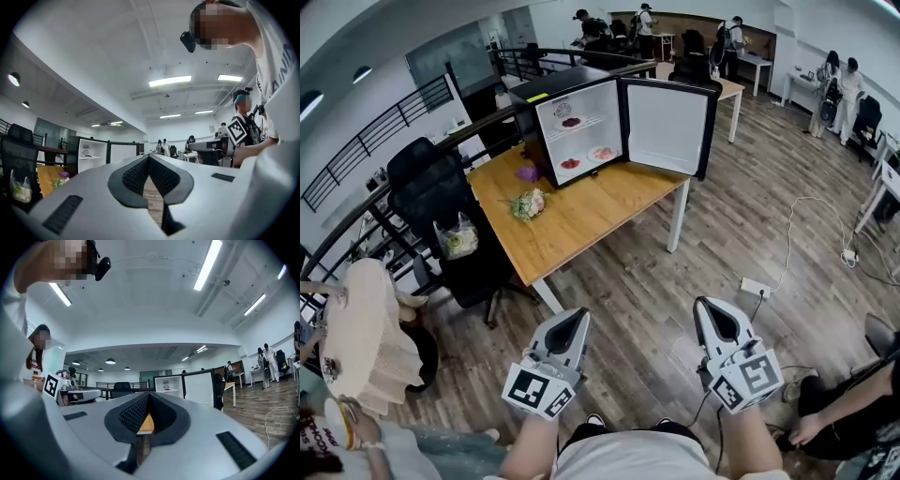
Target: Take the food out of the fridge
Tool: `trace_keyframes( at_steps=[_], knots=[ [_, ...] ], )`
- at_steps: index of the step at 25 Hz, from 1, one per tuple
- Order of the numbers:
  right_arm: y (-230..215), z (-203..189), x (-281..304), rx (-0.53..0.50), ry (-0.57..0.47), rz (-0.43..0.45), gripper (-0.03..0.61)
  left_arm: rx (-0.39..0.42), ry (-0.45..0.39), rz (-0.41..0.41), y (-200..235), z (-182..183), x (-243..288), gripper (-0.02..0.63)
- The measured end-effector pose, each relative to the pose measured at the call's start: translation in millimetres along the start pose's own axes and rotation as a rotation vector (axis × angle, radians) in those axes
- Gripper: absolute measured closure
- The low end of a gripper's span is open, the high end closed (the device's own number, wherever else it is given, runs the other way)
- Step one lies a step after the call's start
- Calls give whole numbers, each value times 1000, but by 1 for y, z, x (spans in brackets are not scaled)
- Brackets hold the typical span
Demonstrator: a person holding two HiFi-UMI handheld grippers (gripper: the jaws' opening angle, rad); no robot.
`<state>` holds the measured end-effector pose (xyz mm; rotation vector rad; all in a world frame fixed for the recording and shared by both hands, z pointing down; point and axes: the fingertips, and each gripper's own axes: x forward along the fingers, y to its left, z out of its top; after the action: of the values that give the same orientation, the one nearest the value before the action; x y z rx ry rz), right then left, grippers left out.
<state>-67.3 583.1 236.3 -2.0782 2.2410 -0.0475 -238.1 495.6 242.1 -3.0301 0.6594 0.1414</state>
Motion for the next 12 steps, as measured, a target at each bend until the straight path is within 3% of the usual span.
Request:
trace_keyframes(
  at_steps=[12],
  knots=[
    [-71,-15,0,7,7,100,560,2,44,71,-29,-25,57,607]
  ],
)
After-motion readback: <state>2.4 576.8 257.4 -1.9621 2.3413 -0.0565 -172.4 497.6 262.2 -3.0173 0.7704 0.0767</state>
